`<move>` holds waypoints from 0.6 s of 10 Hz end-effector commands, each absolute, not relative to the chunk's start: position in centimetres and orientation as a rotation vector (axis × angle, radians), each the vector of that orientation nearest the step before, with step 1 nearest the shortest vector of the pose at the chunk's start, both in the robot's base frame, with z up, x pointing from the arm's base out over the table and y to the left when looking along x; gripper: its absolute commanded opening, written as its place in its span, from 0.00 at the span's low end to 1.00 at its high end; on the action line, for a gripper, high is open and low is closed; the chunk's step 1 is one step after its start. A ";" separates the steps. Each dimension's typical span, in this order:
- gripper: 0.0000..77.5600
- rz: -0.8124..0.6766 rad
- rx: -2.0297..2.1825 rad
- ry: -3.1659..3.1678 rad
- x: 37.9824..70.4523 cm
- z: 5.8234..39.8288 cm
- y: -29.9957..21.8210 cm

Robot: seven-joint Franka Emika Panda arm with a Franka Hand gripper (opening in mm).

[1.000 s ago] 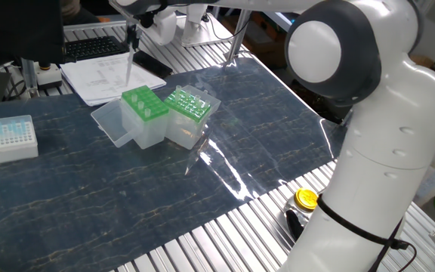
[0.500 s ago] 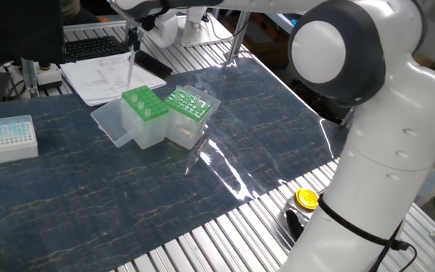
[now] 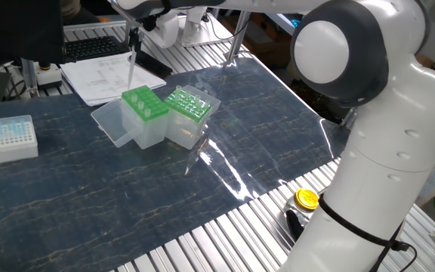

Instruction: Transfer all large pipette tips from one holder to another

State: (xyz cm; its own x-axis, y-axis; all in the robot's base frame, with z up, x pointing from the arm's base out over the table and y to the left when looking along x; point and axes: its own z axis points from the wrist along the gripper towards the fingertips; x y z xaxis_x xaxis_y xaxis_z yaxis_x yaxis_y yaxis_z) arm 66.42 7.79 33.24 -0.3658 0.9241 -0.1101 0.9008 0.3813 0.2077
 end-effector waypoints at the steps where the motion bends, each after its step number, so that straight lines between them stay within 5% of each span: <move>1: 0.01 0.174 1.630 2.425 66.4 33.1 8.0; 6: 0.01 0.154 1.571 2.456 66.1 31.8 7.4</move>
